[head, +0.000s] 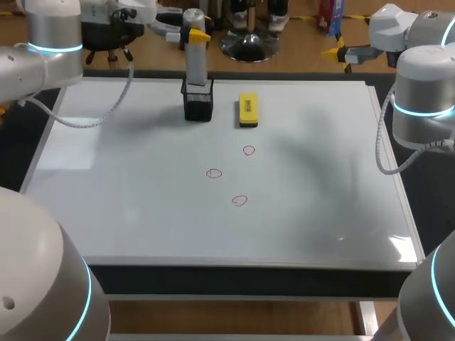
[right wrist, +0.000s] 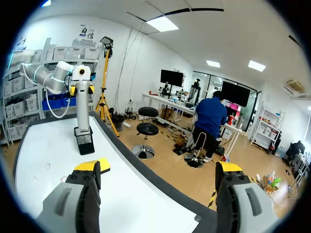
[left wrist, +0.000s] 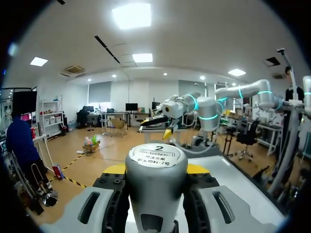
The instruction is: Pick up the inspection probe, press it on each red-marked spot on the whiteboard one by one, put down the probe, pick up the eraser, and wipe off all the red marks.
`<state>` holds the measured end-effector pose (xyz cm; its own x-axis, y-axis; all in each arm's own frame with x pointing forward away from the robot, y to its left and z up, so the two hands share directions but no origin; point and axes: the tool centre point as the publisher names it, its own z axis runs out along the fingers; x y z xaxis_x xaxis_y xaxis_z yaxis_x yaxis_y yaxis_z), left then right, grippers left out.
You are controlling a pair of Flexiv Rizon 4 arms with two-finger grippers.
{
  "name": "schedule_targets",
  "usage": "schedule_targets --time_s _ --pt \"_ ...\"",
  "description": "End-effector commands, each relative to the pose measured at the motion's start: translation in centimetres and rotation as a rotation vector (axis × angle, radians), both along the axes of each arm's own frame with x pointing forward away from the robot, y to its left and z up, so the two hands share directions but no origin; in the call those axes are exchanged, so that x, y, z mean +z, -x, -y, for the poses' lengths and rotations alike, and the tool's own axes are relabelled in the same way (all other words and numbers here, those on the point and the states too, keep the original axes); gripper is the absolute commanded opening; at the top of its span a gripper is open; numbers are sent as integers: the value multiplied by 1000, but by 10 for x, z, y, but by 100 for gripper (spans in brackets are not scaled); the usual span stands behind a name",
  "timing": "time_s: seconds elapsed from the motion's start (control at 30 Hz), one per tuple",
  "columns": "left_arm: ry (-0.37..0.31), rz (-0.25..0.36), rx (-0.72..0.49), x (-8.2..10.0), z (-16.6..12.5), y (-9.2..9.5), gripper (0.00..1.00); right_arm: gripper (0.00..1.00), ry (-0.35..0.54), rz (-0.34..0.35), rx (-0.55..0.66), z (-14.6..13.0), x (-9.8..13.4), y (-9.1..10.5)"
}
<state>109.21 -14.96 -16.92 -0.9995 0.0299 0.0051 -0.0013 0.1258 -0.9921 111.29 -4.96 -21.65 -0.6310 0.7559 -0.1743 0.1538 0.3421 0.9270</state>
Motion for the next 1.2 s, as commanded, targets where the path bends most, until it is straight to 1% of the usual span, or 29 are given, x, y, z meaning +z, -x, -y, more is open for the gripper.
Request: schedule_targets --time_s 0.03,0.1,0.2,0.43,0.5,0.57,0.63,0.83,1.1,1.2 --pt "-27 -5 1 16 -3 4 0 100 0 0 1 0 0 0" --pt "-34 -6 -2 21 -3 8 0 100 0 0 1 0 0 0" --pt "-27 -10 -13 25 -10 11 0 100 0 0 1 0 0 0" --pt "-35 -16 -18 29 -34 21 0 100 0 0 1 0 0 0" --pt "-39 1 -19 30 -40 26 0 100 0 0 1 0 0 0" --pt "-22 5 -25 30 -48 28 0 100 0 0 1 0 0 0" --pt "-21 11 -25 31 -54 32 0 100 0 0 1 0 0 0" --pt "-39 26 -36 27 -72 39 0 100 0 0 1 0 0 0" --pt "-61 32 -66 14 -98 45 0 100 0 0 1 0 0 0" --pt "-48 28 -69 9 -107 45 0 100 0 0 1 0 0 0"
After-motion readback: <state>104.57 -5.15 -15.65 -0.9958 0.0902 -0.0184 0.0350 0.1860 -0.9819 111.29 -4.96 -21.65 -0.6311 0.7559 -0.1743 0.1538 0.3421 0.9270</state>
